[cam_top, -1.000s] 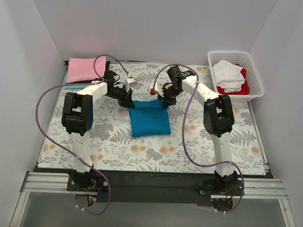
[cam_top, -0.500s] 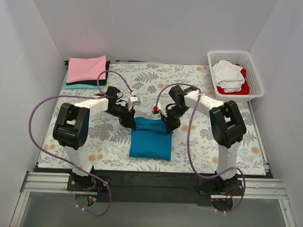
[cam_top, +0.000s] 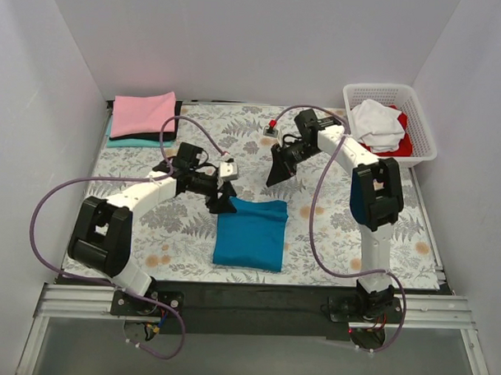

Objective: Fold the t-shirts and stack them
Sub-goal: Fold the tshirt

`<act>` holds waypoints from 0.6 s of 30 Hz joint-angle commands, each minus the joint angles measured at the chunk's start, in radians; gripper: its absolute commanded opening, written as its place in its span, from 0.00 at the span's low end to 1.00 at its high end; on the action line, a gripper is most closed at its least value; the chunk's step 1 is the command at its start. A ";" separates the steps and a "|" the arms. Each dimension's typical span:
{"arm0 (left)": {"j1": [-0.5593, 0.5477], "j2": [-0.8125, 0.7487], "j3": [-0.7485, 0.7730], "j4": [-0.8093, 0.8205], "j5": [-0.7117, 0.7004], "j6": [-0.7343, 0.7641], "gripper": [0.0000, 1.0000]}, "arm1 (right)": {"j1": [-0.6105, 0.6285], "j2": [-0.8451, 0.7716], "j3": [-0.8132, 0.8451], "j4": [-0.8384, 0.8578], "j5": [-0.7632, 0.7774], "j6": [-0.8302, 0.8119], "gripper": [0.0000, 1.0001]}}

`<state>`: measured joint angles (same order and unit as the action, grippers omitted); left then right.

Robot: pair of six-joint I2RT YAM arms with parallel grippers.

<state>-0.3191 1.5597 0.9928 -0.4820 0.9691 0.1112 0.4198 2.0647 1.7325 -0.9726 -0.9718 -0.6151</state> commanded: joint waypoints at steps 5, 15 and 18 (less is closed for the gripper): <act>-0.146 0.092 -0.004 0.295 -0.096 -0.012 0.54 | 0.005 0.215 0.145 0.051 -0.134 0.284 0.12; -0.182 0.212 0.035 0.281 -0.087 0.038 0.45 | 0.043 0.268 0.122 0.095 -0.123 0.304 0.09; -0.193 0.227 0.036 0.264 -0.093 0.050 0.37 | 0.059 0.282 0.122 0.104 -0.116 0.307 0.08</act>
<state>-0.4999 1.7943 0.9974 -0.2165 0.8707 0.1261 0.4599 2.3322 1.8366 -0.8894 -1.0626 -0.3237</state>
